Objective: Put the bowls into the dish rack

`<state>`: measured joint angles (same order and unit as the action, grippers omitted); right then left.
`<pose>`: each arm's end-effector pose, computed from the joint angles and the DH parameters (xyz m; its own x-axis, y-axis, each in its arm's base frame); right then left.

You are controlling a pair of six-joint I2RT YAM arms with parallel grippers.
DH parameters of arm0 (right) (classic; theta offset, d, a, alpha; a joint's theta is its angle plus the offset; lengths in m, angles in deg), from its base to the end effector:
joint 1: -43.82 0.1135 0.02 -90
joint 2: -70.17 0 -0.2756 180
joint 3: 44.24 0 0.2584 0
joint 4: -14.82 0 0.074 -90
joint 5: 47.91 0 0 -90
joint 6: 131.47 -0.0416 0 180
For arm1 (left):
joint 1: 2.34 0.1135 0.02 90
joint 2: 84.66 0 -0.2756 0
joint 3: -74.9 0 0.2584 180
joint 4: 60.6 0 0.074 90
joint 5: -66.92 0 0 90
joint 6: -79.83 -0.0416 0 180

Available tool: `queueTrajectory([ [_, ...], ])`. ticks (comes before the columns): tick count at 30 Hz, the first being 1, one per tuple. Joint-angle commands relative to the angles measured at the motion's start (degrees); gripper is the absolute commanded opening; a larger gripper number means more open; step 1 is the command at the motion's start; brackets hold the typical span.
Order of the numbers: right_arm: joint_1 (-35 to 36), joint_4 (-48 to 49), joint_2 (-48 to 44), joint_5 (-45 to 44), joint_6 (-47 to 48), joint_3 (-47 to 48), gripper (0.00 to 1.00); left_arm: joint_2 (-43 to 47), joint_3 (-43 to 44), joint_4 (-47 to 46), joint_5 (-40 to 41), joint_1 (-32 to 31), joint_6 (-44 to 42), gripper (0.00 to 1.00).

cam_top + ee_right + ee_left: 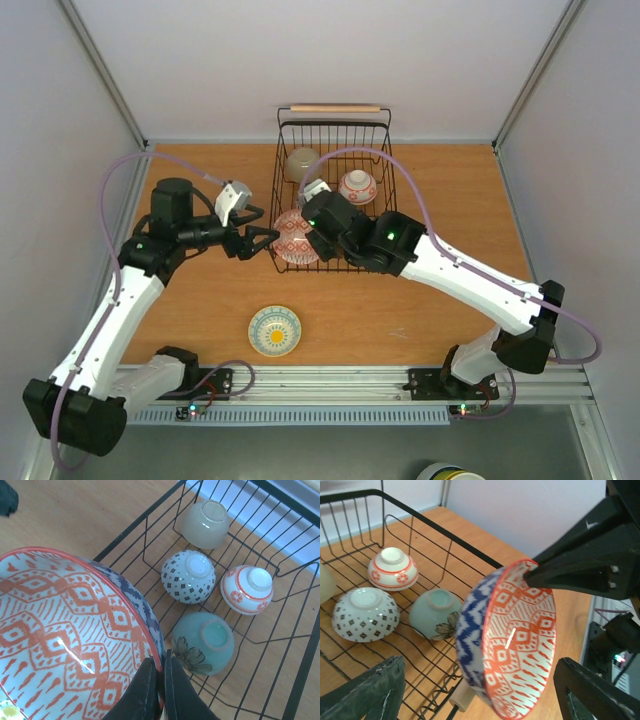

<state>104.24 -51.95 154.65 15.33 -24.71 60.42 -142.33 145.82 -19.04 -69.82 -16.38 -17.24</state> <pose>0.1705 0.2624 0.3962 -0.1635 -0.8096 -0.5637 -0.7007 0.4975 -0.5114 0.2006 -0.0814 0.3570 -0.3596 0.1769 -0.9162 0.8389 0.4913 -0.2344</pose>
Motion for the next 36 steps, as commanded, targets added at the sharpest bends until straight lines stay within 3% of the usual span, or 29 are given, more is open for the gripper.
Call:
queueTrajectory([
  [1,-0.22,2.97,1.56,-2.59,2.72,3.69,0.01,-1.75,2.62,1.87,-5.63,0.17,-2.07,0.81],
  [13,-0.22,5.65,1.42,-1.85,5.64,6.05,0.01,-6.58,5.04,5.17,-4.22,-1.44,-3.07,0.77],
  [15,-0.22,5.81,1.19,-1.82,5.95,5.97,0.01,-7.19,5.39,5.59,-3.36,-1.79,-3.19,0.63],
  [17,-0.20,6.05,1.03,-1.57,6.24,5.73,0.01,-7.73,5.73,5.86,-2.78,-2.19,-3.46,0.39],
  [19,-0.21,6.05,1.04,-1.62,6.35,5.49,0.01,-8.21,6.02,5.99,-1.85,-2.40,-3.56,0.08],
  [20,-0.22,6.11,1.03,-1.66,6.43,5.26,0.01,-8.31,6.12,6.04,-1.30,-2.39,-3.44,0.01],
  [27,-0.28,6.34,-0.07,-1.04,6.36,4.11,0.04,-6.90,5.63,5.27,0.33,-2.49,-3.63,0.00],
  [29,-0.78,7.25,-1.69,0.66,5.33,2.51,0.17,-5.37,4.51,3.83,0.74,-2.49,-3.60,0.00],
  [33,-4.95,11.89,-7.47,13.90,0.06,-4.15,0.66,-2.90,3.29,2.10,-0.02,-2.54,-3.31,0.01],
  [36,-9.41,15.75,-12.03,26.85,-3.81,-10.42,0.91,-2.21,3.03,1.88,-1.09,-2.52,-3.62,0.00],
])
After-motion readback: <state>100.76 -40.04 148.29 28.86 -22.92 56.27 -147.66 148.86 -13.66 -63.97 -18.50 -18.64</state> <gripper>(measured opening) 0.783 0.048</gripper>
